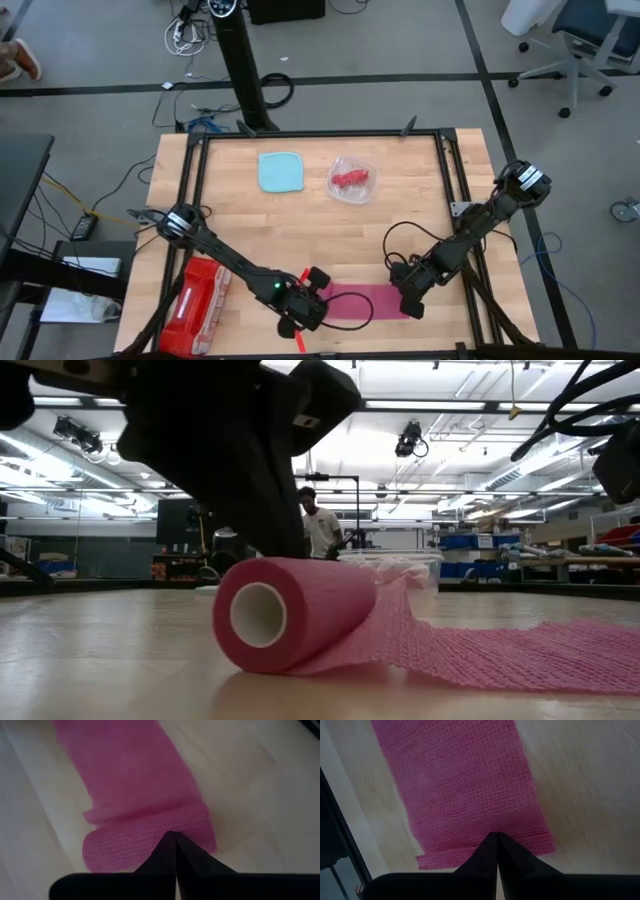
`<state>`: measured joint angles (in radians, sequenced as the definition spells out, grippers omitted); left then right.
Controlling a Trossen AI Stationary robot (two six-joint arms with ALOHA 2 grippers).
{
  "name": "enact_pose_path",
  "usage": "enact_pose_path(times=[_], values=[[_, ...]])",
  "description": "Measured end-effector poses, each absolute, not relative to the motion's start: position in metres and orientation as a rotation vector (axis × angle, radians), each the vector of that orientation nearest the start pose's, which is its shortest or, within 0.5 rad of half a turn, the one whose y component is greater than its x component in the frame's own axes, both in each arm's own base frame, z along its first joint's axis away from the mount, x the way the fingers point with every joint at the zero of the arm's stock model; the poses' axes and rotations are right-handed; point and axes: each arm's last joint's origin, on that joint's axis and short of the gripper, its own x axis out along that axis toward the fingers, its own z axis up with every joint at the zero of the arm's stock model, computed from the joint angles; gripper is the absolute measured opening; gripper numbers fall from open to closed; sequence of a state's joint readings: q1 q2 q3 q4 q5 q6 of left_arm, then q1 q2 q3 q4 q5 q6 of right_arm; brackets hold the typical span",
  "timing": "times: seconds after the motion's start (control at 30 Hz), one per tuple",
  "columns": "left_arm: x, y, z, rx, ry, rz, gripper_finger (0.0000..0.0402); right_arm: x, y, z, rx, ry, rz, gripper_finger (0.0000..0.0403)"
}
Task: Roll bandage
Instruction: Roll the pink bandage
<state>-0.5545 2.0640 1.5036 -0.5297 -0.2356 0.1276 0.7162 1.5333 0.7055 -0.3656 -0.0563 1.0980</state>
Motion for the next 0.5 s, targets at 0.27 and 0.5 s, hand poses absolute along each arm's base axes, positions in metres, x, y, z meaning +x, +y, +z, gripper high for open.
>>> enact_pose_path(times=[0.27, 0.5], values=[[0.373, -0.223, 0.172, 0.512, 0.937, -0.353, 0.0001, 0.192, 0.169, 0.138, 0.533, 1.343, -0.027, 0.0011], [0.379, -0.226, 0.180, 0.492, 0.883, -0.353, 0.0001, 0.192, 0.169, 0.138, 0.526, 1.332, -0.034, 0.0011]])
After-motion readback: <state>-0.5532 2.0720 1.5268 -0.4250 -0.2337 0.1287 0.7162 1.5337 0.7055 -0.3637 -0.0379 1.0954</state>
